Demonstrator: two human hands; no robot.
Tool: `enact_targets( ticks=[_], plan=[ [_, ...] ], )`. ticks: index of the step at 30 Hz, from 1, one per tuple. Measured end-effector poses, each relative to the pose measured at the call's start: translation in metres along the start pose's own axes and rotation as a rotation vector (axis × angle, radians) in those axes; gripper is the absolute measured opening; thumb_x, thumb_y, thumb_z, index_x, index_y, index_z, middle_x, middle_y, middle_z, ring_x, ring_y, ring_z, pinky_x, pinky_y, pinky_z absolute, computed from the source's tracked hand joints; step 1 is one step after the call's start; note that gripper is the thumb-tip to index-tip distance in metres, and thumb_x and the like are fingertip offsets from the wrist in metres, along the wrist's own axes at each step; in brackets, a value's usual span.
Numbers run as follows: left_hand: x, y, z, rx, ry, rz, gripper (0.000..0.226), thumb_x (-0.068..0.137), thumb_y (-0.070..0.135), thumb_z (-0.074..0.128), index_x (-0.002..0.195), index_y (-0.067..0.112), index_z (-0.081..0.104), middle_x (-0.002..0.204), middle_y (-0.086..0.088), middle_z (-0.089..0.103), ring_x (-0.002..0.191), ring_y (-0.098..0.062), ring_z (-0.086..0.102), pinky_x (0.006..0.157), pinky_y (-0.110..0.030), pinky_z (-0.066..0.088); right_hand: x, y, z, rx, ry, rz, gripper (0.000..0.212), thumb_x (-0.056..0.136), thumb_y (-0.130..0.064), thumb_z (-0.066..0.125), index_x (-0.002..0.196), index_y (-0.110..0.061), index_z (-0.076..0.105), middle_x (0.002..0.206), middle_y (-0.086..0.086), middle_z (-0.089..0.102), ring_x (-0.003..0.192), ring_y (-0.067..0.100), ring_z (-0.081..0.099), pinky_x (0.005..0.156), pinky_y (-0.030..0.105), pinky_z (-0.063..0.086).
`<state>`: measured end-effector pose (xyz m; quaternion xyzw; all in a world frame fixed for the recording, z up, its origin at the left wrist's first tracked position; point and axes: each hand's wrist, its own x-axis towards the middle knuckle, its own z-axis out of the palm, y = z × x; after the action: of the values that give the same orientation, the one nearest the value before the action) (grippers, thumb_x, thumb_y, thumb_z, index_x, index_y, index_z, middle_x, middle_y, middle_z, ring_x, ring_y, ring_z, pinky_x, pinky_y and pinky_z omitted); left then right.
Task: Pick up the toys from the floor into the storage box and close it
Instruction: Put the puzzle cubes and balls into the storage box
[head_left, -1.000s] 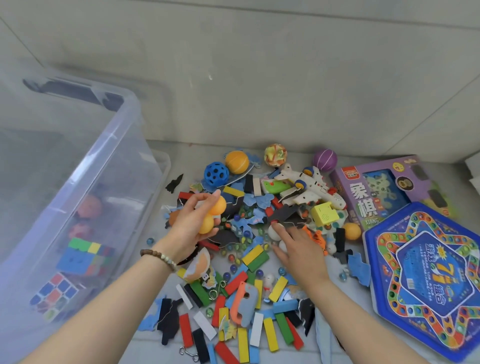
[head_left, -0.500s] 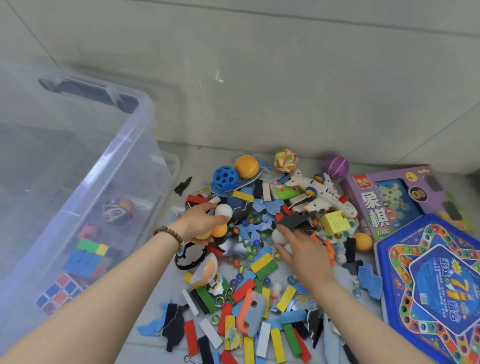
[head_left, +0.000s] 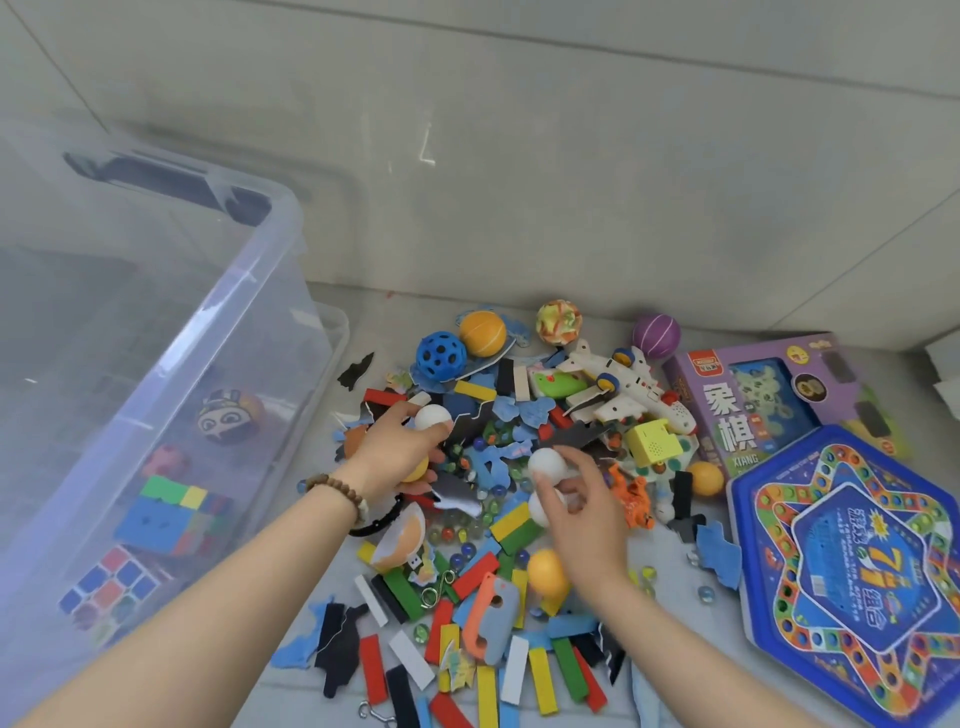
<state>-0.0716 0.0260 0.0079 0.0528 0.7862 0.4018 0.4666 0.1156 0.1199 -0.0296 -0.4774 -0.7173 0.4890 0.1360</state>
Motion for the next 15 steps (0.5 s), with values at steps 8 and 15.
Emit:
enact_targets(
  ticks=[8,15],
  plan=[
    [-0.063,-0.043,0.048,-0.019,-0.283,-0.067,0.036,0.088,0.033,0.062,0.116,0.019,0.045,0.101,-0.011,0.067,0.052,-0.016,0.065,0.046,-0.027,0.055,-0.064,0.031,-0.023,0.411,0.307,0.25,0.028,0.087,-0.026,0.062,0.111,-0.037,0.053,0.074,0.0,0.071,0.074,0.007,0.068,0.069,0.03,0.056],
    [-0.085,-0.06,0.045,-0.1,-0.262,-0.085,0.038,0.088,0.031,0.062,0.117,0.011,0.047,0.098,-0.009,0.069,0.056,-0.014,0.065,0.049,-0.027,0.056,-0.089,0.031,-0.043,0.471,0.281,0.333,0.025,0.089,-0.025,0.06,0.112,-0.029,0.052,0.083,-0.002,0.068,0.075,0.01,0.064,0.051,0.016,0.05]
  ],
)
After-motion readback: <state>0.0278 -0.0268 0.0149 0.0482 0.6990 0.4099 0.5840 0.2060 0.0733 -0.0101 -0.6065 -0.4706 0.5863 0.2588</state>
